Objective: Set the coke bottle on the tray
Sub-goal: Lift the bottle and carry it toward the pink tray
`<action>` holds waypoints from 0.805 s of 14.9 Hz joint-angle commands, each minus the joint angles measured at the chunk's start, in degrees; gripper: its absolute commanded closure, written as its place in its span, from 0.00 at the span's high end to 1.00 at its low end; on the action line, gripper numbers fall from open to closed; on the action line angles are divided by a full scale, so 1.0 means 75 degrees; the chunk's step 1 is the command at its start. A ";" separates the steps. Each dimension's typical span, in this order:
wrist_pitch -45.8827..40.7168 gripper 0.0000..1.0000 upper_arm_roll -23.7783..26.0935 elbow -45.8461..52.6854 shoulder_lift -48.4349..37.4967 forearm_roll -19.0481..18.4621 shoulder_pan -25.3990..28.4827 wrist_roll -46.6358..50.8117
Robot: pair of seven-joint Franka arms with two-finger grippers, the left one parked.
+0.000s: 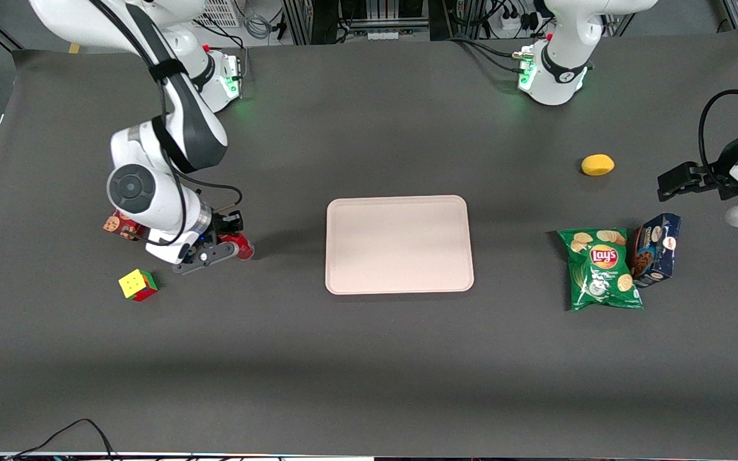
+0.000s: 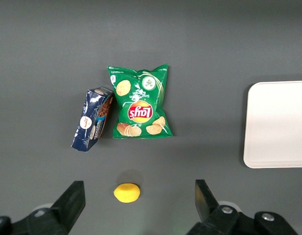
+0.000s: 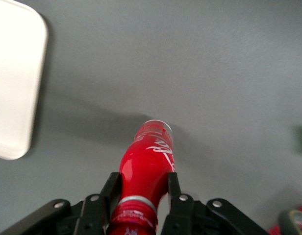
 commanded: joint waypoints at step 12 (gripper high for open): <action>-0.4130 0.00 0.0174 0.3639 -0.0423 0.0226 0.0854 0.1752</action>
